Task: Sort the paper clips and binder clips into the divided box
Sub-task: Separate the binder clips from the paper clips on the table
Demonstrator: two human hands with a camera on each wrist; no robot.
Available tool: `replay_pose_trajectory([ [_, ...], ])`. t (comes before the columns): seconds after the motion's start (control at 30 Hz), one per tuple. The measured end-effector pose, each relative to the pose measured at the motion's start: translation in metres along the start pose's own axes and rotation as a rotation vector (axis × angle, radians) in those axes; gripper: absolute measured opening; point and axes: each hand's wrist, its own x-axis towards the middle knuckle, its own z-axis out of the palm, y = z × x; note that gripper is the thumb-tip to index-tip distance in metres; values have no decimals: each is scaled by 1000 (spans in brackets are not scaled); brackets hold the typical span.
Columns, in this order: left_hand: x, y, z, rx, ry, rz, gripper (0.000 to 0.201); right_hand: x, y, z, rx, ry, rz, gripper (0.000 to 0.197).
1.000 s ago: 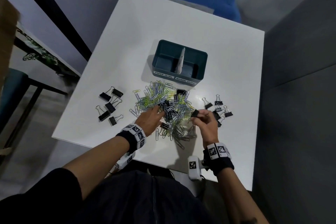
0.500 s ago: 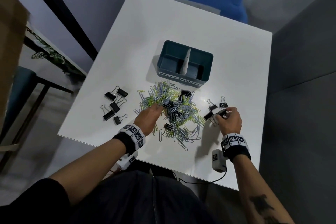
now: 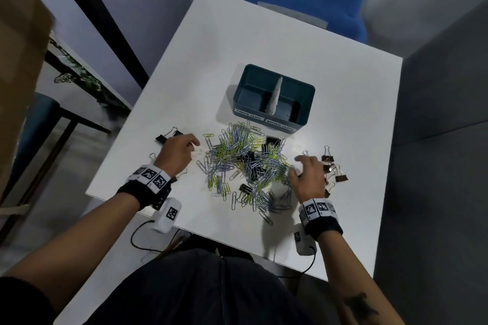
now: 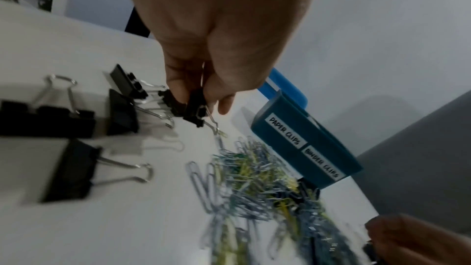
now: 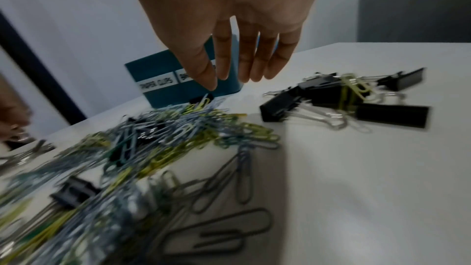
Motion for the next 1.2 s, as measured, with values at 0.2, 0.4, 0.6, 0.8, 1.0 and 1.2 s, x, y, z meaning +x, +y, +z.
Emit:
replay_pose_trajectory([
  [0.2,16,-26,-7,213,20,-45,22,-3,-41,28,-59,-105,-244,29],
  [0.4,6,-11,1,427,91,121,22,8,-45,34,-32,-159,-78,46],
  [0.6,-13,38,37,461,12,410,30,-15,-31,28,30,-69,-114,35],
  [0.8,-30,71,86,486,-164,660,32,-36,30,-4,89,91,285,21],
  [1.0,-33,106,125,562,-301,812,35,-28,60,-18,86,93,515,38],
  [1.2,-30,128,145,619,-352,831,39,-16,63,-14,95,84,517,23],
])
